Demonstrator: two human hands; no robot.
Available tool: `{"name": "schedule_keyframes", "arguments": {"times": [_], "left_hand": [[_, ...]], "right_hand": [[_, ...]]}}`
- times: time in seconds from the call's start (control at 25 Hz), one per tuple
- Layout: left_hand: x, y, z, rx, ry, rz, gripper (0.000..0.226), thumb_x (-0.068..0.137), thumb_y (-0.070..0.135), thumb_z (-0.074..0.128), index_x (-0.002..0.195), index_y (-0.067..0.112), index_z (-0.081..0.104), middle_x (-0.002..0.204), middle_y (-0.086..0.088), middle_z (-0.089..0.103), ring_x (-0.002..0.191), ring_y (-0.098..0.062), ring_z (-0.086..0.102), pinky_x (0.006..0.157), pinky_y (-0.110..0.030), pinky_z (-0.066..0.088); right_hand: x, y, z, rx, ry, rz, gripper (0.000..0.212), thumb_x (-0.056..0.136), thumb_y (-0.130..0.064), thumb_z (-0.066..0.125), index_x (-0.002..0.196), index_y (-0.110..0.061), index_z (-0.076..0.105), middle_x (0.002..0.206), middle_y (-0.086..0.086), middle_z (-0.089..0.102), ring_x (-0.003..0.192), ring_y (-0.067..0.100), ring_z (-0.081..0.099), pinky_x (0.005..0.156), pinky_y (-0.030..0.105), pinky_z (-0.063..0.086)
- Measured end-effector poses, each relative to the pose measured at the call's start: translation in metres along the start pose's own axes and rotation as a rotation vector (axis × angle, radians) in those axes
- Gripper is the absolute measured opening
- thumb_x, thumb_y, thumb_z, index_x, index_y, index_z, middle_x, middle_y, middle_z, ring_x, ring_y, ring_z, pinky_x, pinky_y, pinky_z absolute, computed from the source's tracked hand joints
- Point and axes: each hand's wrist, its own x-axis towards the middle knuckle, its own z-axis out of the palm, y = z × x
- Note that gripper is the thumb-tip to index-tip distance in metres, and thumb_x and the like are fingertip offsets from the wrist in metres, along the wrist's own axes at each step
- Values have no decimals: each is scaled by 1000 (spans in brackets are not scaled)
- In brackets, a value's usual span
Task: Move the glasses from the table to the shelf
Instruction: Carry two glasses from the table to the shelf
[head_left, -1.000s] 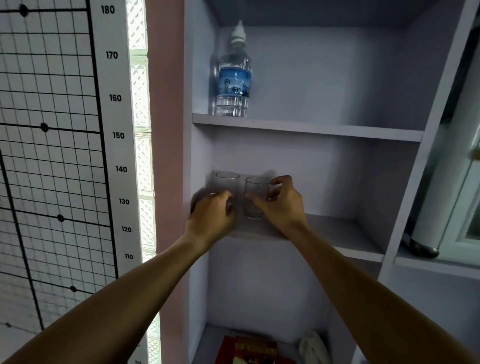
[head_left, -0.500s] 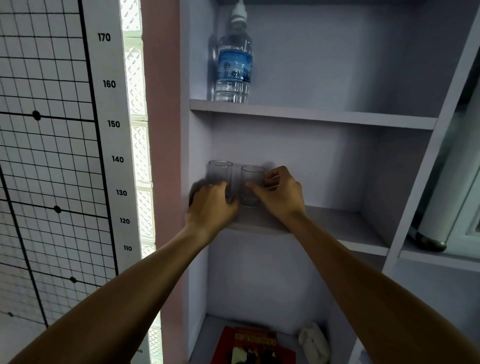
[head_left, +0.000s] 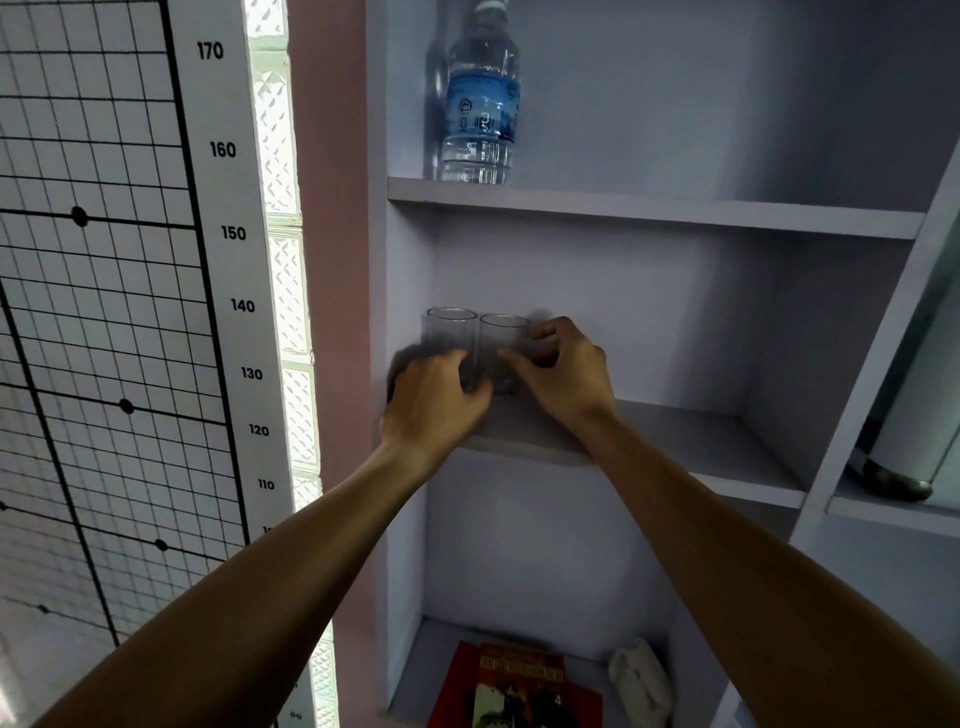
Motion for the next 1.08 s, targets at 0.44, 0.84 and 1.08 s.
{"name": "schedule_keyframes", "arguments": {"times": [0.44,0.84,1.08], "left_hand": [[-3,-2,-5,7,-9,67,18,83,26,60,88,13,71,79,-8,75,74,-28,70,64,-31,52],[-70,-27,-125,152,-341,-35,17,89,31,70,104,23,73,91,10,69,82,-2,65,65,-10,49],[-149,-71,-262,380,-302,-380,18,86,40,71,102,33,68,92,12,65,85,-1,61,67,-23,45]], "right_hand": [[-6,-6,-2,-134,-115,-166,19,87,-34,71,85,-18,61,81,2,69,74,21,61,64,29,45],[-37,-41,-5,-207,-321,-434,20,87,-25,71,73,-12,68,62,-4,56,56,20,58,46,19,33],[-106,-171,58,29,-626,-726,19,85,-42,72,94,-25,66,77,-10,66,69,9,64,64,26,51]]}}
